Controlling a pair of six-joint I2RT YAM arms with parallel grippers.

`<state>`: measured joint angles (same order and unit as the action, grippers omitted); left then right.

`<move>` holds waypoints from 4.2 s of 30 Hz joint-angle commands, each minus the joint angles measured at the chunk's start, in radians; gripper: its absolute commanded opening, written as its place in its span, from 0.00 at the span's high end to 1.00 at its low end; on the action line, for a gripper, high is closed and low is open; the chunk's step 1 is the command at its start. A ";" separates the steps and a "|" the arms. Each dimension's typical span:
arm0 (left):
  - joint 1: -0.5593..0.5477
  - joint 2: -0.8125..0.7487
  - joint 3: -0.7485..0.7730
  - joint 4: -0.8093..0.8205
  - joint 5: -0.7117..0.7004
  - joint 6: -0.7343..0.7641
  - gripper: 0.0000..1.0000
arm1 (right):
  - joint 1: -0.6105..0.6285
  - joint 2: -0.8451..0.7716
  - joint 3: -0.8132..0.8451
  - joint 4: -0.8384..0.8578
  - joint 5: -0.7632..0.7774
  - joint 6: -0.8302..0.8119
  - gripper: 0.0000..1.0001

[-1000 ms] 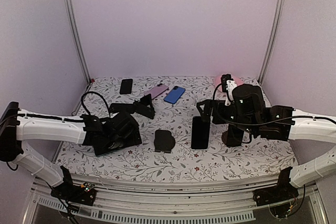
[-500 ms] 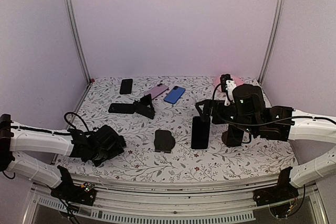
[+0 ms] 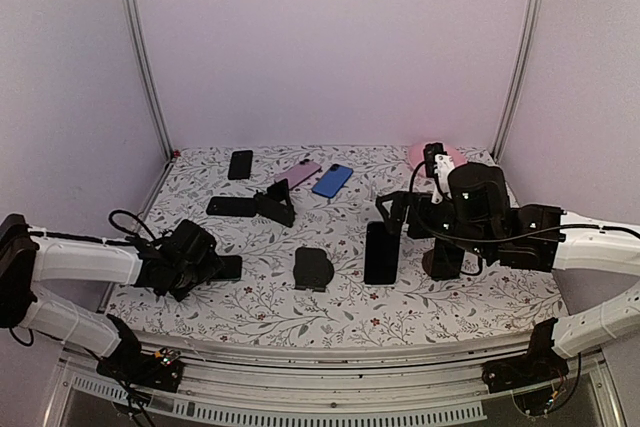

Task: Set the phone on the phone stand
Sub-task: Move the phone to the center of the board.

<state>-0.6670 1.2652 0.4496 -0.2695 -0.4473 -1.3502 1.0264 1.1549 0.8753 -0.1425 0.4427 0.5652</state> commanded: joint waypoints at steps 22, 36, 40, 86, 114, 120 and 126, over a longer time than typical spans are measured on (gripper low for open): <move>0.170 0.538 0.427 -0.113 -0.003 0.337 0.03 | -0.005 -0.089 -0.051 -0.020 0.051 0.027 0.01; 0.027 0.538 0.455 -0.290 -0.051 0.104 0.03 | -0.005 -0.129 -0.089 -0.003 0.040 0.044 0.01; 0.025 0.555 0.477 -0.313 -0.039 0.068 0.03 | -0.006 -0.157 -0.103 -0.012 0.036 0.050 0.01; 0.153 0.677 0.654 -0.234 -0.022 0.252 0.27 | -0.005 -0.200 -0.080 -0.059 0.044 0.042 0.01; 0.110 0.664 0.682 -0.362 0.000 -0.012 0.03 | -0.006 -0.218 -0.097 -0.050 0.019 0.058 0.01; 0.112 0.691 0.697 -0.370 0.008 -0.020 0.03 | -0.005 -0.241 -0.105 -0.065 0.028 0.065 0.01; 0.115 0.732 0.690 -0.335 0.044 0.016 0.14 | -0.006 -0.240 -0.107 -0.070 0.019 0.073 0.01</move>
<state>-0.5526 1.9282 1.1526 -0.6422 -0.4793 -1.3491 1.0264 0.9241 0.7616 -0.2024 0.4610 0.6212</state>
